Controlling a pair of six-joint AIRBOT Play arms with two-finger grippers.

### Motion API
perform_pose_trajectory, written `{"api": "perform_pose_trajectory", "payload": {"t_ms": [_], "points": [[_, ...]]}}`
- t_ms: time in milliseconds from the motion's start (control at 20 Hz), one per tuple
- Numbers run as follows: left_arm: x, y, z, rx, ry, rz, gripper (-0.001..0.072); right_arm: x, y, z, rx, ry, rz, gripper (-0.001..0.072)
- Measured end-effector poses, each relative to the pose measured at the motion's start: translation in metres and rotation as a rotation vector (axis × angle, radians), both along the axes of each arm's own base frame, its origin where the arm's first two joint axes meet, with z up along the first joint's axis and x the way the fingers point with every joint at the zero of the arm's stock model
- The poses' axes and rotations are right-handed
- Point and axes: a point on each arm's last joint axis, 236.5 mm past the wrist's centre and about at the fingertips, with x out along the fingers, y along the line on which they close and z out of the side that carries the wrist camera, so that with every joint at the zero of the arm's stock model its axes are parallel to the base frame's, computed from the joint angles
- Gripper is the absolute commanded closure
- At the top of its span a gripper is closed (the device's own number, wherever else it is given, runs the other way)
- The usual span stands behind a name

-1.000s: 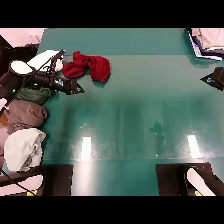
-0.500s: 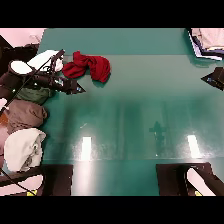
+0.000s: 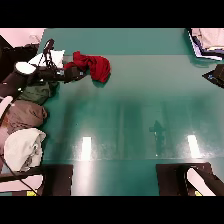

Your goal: Fold the shirts.

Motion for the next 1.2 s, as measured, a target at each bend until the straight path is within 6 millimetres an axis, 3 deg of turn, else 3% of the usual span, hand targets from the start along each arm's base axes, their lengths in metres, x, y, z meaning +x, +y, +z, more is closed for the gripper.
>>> {"api": "perform_pose_trajectory", "payload": {"t_ms": [250, 400, 450, 550, 600, 750, 850, 950, 1050, 1200], "points": [[0.050, -0.026, -0.047, 0.058, -0.031, -0.032, 0.0035, -0.002, 0.001, -0.001, 0.002, 0.008, 0.004, 0.0687], [0.075, -0.046, -0.065, 0.068, -0.050, -0.058, 0.0037, -0.005, 0.003, -0.004, 0.005, 0.027, 0.015, 0.0687], [0.081, -0.053, -0.068, 0.070, -0.057, -0.067, 0.0123, -0.007, 0.004, -0.005, 0.007, 0.036, 0.020, 0.0687], [0.091, -0.065, -0.071, 0.074, -0.078, -0.079, 0.0557, -0.009, 0.005, -0.007, 0.008, 0.045, 0.026, 0.0687], [0.094, -0.069, -0.071, 0.074, -0.087, -0.083, 0.0677, -0.010, 0.006, -0.007, 0.009, 0.049, 0.029, 0.0687], [0.101, -0.078, -0.056, 0.068, -0.122, -0.110, 0.0681, -0.012, 0.008, -0.009, 0.012, 0.062, 0.036, 0.0687], [0.102, -0.085, -0.024, 0.050, -0.160, -0.156, 0.0681, -0.013, 0.008, -0.007, 0.010, 0.060, 0.038, 0.0687], [0.096, -0.095, 0.033, 0.027, -0.239, -0.222, 0.0682, -0.011, 0.007, 0.006, -0.002, 0.031, 0.039, 0.0688], [0.079, -0.103, 0.108, 0.010, -0.348, -0.294, 0.0681, -0.007, 0.006, 0.028, -0.022, -0.019, 0.040, 0.0687], [0.017, -0.109, 0.226, -0.036, -0.514, -0.399, 0.0681, -0.004, 0.005, 0.070, -0.061, -0.116, 0.040, 0.0687]]}}
